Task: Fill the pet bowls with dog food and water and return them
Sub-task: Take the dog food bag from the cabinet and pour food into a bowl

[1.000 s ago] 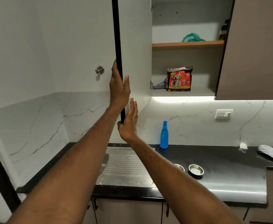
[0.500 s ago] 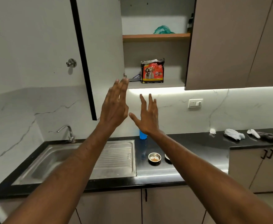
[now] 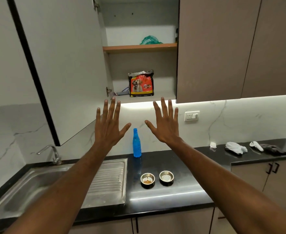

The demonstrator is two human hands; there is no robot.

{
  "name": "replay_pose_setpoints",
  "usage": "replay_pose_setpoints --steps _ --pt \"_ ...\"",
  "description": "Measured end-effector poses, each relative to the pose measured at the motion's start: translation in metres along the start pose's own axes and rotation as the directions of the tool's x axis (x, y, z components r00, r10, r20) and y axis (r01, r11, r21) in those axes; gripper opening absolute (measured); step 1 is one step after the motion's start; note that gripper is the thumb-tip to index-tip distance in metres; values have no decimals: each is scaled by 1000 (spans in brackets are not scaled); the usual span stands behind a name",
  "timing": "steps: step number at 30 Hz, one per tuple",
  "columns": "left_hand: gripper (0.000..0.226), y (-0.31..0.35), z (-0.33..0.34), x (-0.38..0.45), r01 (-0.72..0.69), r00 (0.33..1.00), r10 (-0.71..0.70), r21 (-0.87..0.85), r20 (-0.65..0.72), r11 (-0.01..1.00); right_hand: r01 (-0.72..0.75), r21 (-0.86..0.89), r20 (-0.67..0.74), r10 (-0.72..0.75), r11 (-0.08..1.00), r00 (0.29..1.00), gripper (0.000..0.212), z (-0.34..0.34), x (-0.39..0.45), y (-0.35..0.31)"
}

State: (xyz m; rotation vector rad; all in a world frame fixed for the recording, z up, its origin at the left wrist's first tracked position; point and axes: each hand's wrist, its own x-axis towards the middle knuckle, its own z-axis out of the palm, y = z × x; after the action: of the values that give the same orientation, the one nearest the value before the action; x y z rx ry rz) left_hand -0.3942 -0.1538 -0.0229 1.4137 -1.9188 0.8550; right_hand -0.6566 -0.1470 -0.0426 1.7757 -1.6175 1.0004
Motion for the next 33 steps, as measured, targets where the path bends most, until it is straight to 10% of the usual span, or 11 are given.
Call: replay_pose_setpoints --steps 25,33 --pt "101 30 175 169 216 975 -204 -163 92 963 -17 103 59 11 995 998 96 171 151 101" --pt "113 -5 231 286 401 916 -286 -614 282 680 -286 416 135 252 863 958 108 219 275 103"
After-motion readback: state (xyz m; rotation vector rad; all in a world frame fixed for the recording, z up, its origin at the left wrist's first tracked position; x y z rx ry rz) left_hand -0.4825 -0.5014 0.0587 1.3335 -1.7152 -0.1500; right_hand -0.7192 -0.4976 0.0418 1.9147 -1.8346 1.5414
